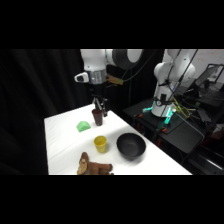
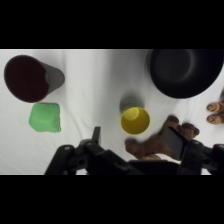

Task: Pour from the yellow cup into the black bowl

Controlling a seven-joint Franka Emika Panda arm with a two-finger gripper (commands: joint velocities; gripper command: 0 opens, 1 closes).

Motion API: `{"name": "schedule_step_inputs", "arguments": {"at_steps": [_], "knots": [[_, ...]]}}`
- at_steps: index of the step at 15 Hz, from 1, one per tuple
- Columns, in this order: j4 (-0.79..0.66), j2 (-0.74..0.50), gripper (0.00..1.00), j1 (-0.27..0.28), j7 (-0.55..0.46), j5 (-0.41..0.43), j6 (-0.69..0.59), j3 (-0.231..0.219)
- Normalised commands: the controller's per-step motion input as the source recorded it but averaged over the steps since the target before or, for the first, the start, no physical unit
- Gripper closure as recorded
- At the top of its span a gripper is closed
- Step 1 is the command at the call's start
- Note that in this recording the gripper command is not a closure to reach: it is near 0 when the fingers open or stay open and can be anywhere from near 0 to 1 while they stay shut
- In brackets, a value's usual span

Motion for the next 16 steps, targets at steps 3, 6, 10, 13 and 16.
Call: {"name": "schedule_step_inputs", "arguments": {"at_steps": [3,6,10,13,16], "knots": [[0.03,0.02,0.00,-0.008,0.04,-0.020,-0.02,0.023],[0.12,0.05,0.00,0.044,0.15,-0.072,-0.02,0.053],[0.24,0.13,0.00,0.099,0.18,-0.047,-0.01,0.094],[0.25,0.17,0.00,0.102,0.10,0.043,0.06,0.099],[0.18,0.18,0.00,0.047,0.01,0.118,0.19,0.055]]}}
